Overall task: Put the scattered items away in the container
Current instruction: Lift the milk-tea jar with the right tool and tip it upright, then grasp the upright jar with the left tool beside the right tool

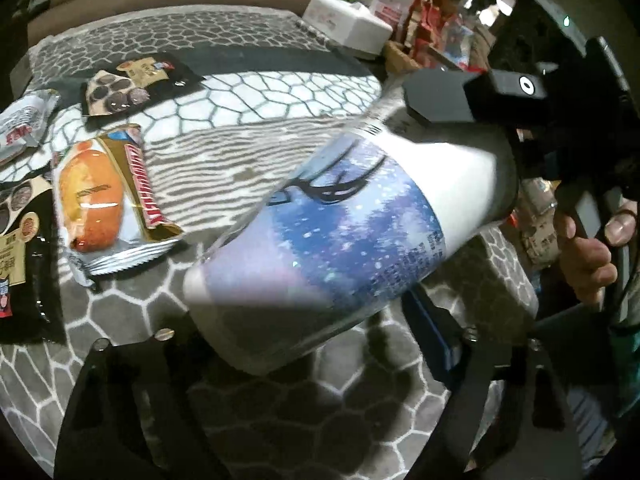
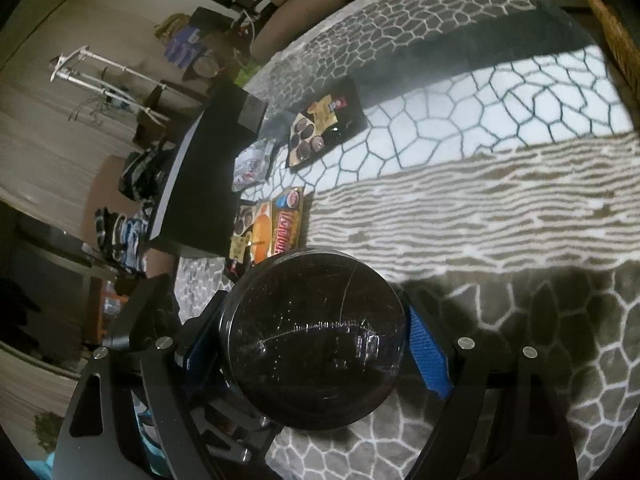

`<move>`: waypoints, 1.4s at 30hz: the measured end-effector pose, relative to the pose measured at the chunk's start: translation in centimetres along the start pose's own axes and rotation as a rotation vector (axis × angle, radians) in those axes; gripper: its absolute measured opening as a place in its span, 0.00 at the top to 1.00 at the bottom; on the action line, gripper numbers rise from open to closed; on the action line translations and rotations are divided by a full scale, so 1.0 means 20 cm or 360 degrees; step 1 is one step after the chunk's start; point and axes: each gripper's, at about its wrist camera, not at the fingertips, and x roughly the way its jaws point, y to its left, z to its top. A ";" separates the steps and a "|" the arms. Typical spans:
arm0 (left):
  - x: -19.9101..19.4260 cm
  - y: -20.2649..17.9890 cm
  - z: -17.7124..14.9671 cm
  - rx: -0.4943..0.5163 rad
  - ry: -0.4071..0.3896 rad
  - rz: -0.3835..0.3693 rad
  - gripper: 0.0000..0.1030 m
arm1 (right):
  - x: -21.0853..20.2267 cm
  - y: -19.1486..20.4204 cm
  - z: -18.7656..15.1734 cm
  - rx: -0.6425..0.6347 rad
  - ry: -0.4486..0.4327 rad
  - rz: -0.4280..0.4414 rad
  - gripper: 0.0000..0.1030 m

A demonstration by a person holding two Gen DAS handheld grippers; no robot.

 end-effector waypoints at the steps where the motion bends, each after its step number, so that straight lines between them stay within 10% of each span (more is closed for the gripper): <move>1: -0.01 0.01 0.00 -0.0010 -0.0013 0.0002 0.28 | 0.00 -0.01 0.00 0.0013 0.0000 0.0012 0.17; 9: -0.04 -0.03 0.01 0.0050 -0.0010 0.0012 0.27 | -0.07 0.04 0.03 -0.0043 -0.0041 -0.0014 0.17; 15: -0.05 0.01 0.02 -0.0025 0.0015 0.0038 0.27 | -0.06 0.38 0.06 -0.0627 -0.0176 -0.0634 0.17; 21: -0.06 0.06 0.01 -0.0056 0.0026 0.0080 0.27 | 0.14 0.55 0.03 -0.0915 -0.0209 -0.0786 0.16; 33: -0.15 0.09 -0.01 -0.0033 -0.0014 0.0042 0.20 | -0.12 0.42 -0.03 -0.0546 -0.0306 -0.0335 0.10; 42: -0.17 0.08 0.02 -0.0034 -0.0039 0.0047 0.19 | -0.20 0.51 -0.20 -0.0641 -0.0363 -0.0478 0.01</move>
